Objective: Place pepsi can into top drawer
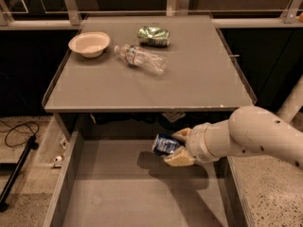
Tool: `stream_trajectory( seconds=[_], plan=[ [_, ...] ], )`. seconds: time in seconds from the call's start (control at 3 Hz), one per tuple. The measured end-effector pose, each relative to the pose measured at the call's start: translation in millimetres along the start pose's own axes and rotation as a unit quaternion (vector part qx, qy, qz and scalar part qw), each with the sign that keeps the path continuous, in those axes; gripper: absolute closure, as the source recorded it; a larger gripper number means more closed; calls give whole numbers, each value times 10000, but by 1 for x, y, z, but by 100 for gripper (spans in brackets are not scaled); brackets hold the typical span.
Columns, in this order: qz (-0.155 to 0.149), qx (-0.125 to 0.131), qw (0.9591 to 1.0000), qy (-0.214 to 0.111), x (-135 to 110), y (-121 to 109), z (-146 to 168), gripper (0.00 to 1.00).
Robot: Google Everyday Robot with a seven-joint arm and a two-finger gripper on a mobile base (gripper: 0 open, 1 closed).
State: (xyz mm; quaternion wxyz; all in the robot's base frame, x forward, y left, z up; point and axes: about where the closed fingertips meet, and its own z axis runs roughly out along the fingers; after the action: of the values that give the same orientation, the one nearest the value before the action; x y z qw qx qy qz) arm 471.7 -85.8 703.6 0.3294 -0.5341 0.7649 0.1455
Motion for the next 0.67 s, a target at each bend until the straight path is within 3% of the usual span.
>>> stream_trajectory(
  seconds=[0.67],
  plan=[
    [180,-122,9998,32,16,16,58,100]
  ],
)
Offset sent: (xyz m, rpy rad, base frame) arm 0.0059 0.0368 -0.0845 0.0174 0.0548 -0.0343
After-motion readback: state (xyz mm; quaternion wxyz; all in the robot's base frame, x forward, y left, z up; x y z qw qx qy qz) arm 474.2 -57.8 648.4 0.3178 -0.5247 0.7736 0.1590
